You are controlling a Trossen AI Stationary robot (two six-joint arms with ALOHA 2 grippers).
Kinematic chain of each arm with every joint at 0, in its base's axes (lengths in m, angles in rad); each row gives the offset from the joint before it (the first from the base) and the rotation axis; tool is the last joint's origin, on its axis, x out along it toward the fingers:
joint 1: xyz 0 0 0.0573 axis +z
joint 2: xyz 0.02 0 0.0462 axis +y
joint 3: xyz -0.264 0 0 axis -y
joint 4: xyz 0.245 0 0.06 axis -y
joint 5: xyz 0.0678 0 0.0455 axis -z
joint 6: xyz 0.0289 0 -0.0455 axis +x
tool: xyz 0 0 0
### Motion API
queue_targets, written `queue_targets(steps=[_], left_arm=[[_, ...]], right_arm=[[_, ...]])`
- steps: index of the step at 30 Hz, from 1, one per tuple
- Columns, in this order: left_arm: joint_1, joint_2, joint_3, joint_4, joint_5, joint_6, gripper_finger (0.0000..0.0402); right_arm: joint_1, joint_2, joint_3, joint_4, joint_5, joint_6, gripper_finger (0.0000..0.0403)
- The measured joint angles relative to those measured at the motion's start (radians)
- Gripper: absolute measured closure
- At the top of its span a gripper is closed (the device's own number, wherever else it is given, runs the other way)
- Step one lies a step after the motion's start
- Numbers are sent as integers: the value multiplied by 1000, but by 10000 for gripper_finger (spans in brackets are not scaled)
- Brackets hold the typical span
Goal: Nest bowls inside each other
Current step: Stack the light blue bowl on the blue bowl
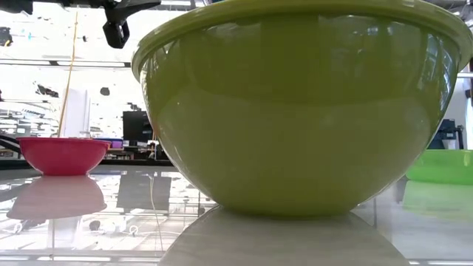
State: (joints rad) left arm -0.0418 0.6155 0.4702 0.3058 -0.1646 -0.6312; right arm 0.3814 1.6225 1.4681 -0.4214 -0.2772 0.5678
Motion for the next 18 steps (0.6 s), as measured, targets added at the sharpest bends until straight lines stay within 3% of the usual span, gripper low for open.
queue_targets(steps=[12, 18], left_arm=[[0, 0, 0, -1, 1, -11, 260], [0, 0, 0, -1, 51, -5, 260]], right_arm=[[47, 169, 0, -15, 72, 64, 369], [57, 229, 0, -94, 215, 61, 369]])
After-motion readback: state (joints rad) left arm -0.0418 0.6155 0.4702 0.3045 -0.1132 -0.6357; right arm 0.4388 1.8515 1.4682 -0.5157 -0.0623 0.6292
